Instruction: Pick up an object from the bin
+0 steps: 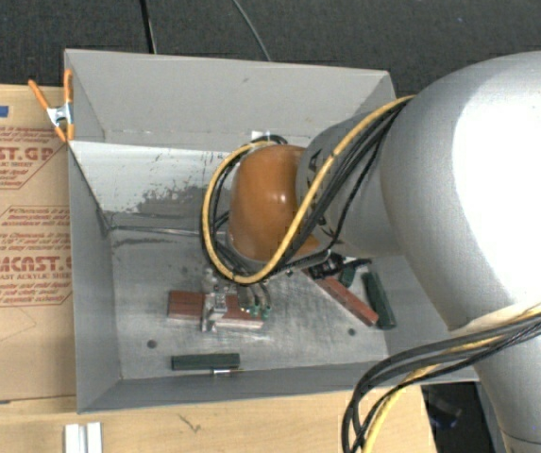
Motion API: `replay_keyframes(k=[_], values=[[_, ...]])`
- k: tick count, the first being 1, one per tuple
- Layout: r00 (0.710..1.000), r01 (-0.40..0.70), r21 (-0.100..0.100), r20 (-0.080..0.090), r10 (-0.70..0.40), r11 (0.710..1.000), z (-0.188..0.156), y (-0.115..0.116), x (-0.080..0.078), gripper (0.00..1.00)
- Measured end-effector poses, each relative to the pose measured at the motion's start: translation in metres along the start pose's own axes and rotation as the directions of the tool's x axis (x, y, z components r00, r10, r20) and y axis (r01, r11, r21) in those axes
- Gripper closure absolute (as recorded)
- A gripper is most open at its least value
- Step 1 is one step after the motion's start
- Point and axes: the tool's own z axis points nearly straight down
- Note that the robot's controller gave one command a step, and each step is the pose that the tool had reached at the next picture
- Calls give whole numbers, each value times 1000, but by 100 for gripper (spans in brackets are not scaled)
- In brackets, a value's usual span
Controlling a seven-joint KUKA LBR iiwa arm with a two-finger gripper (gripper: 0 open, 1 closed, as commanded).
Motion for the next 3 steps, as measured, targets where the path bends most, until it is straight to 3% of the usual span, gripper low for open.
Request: replay_keyframes(k=[3], values=[[1000,0,0,6,0,1000,-5,0,0,100]])
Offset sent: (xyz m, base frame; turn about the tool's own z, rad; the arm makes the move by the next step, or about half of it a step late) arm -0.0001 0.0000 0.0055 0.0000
